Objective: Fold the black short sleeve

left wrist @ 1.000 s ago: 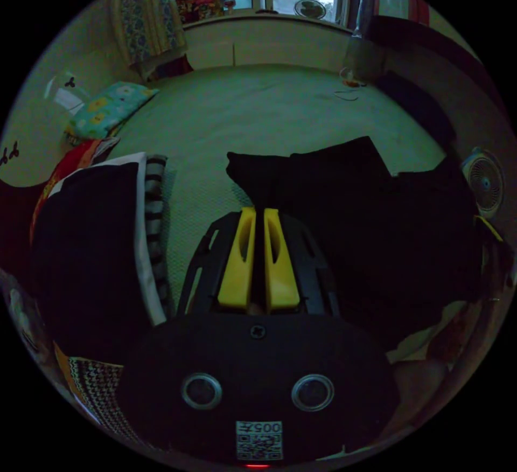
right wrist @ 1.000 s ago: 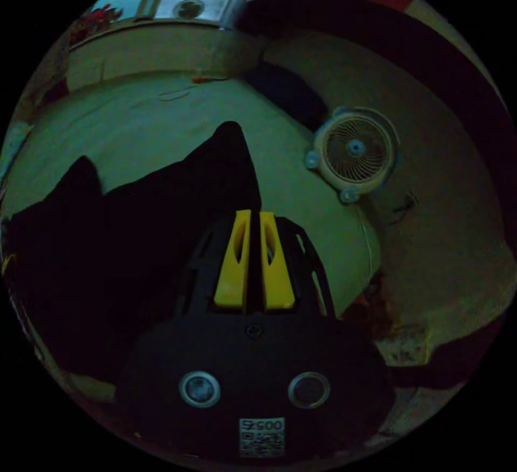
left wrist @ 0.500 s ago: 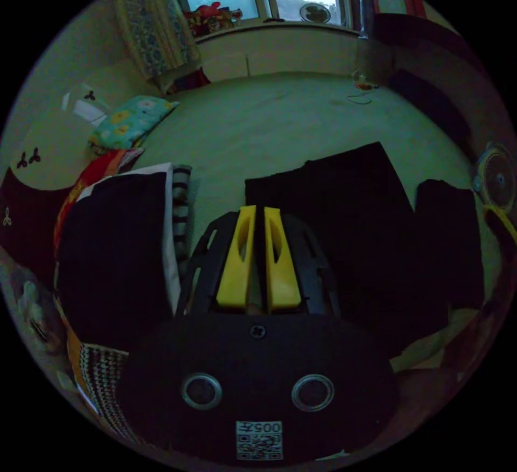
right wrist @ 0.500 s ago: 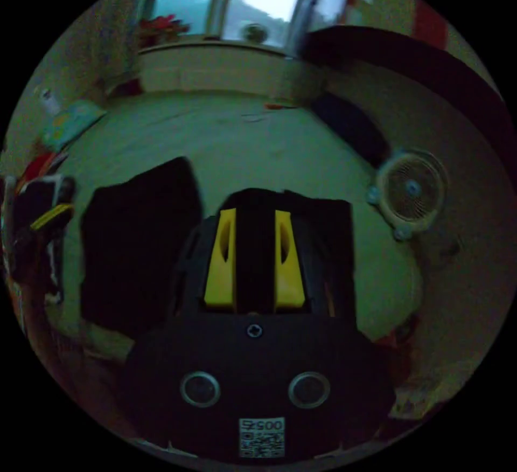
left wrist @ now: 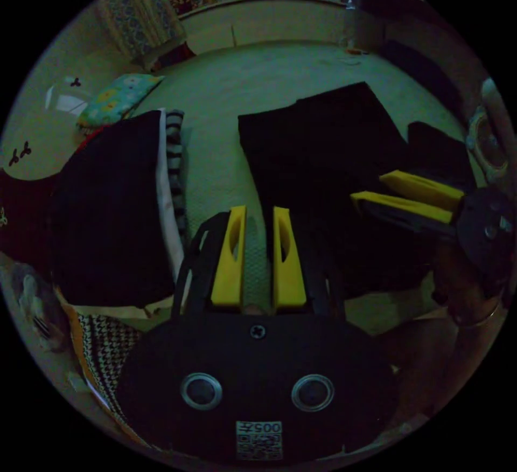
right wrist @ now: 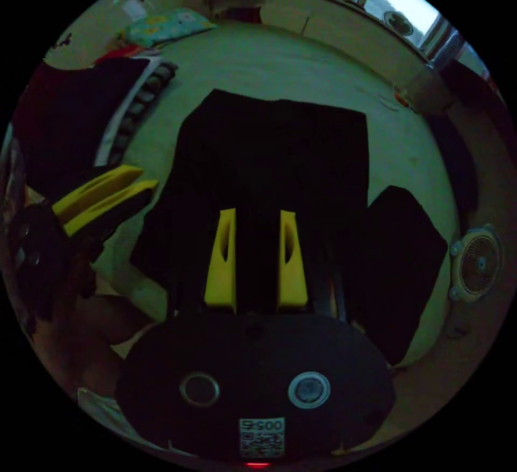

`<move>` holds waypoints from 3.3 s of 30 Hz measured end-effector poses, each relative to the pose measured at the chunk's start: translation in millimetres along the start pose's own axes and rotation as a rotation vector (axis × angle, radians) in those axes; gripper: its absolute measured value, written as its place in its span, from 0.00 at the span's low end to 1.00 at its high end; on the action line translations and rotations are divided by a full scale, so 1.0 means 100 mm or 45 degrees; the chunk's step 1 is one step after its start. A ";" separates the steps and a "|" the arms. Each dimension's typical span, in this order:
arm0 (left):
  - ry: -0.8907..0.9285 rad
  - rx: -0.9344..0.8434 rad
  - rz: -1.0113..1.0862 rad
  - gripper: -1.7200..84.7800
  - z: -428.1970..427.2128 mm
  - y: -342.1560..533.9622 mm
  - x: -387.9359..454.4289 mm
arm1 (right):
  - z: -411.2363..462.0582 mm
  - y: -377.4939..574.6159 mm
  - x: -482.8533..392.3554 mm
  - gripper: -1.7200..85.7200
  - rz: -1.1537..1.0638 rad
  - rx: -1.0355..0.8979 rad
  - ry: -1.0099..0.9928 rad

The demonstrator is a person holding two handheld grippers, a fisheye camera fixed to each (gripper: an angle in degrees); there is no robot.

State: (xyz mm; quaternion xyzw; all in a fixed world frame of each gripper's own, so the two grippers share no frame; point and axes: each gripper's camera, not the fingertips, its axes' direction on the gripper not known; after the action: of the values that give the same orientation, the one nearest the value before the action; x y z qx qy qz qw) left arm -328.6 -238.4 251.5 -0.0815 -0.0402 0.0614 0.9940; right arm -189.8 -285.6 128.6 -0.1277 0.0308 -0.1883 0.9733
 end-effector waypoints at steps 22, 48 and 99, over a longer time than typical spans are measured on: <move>0.135 0.010 -0.032 0.07 0.10 0.93 -0.17 | -0.29 -0.63 -0.61 0.11 0.027 0.174 -0.110; 0.454 -0.095 -0.138 0.09 0.20 1.66 0.09 | 0.01 -2.06 -1.25 0.15 -0.069 0.003 -0.027; 0.316 0.083 0.057 0.16 -1.22 0.68 1.45 | -1.21 0.81 4.26 0.13 0.421 0.056 0.176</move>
State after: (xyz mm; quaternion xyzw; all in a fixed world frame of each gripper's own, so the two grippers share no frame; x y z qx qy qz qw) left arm -182.4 -172.5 130.3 -0.0570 0.0870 0.0744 0.9918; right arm 221.4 -400.5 -14.0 -0.0863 0.1141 -0.0347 0.9891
